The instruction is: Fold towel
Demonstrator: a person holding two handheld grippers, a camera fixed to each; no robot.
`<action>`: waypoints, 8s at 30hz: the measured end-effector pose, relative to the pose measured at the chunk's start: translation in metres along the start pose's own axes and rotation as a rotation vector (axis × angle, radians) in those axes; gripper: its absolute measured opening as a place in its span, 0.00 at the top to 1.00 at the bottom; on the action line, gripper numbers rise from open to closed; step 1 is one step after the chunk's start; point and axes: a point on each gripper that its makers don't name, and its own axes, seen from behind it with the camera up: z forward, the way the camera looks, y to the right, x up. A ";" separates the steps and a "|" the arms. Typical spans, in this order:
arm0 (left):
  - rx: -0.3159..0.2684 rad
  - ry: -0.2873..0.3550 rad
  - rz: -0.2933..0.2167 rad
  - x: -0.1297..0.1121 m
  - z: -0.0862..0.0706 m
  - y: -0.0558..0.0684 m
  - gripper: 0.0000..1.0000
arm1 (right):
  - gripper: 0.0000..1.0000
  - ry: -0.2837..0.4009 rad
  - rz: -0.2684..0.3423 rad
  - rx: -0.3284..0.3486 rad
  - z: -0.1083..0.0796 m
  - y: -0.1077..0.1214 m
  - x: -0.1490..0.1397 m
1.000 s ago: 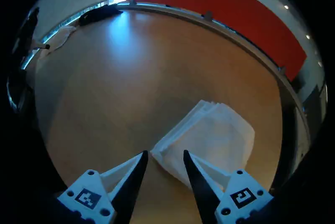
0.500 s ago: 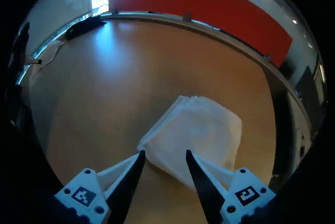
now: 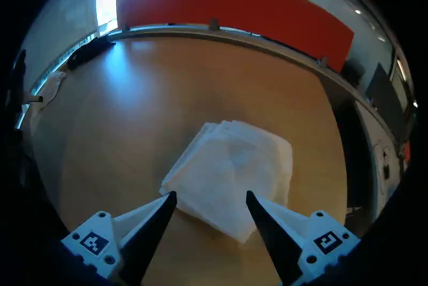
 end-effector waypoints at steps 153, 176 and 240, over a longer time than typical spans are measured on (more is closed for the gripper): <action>0.144 0.845 0.215 0.132 0.067 -0.124 0.15 | 0.00 0.785 0.118 -0.299 -0.002 -0.150 0.258; 0.141 0.865 0.227 0.134 0.066 -0.122 0.14 | 0.00 0.811 0.132 -0.283 0.000 -0.144 0.263; 0.142 0.865 0.227 0.133 0.070 -0.123 0.04 | 0.00 0.890 0.217 -0.270 0.066 -0.099 0.188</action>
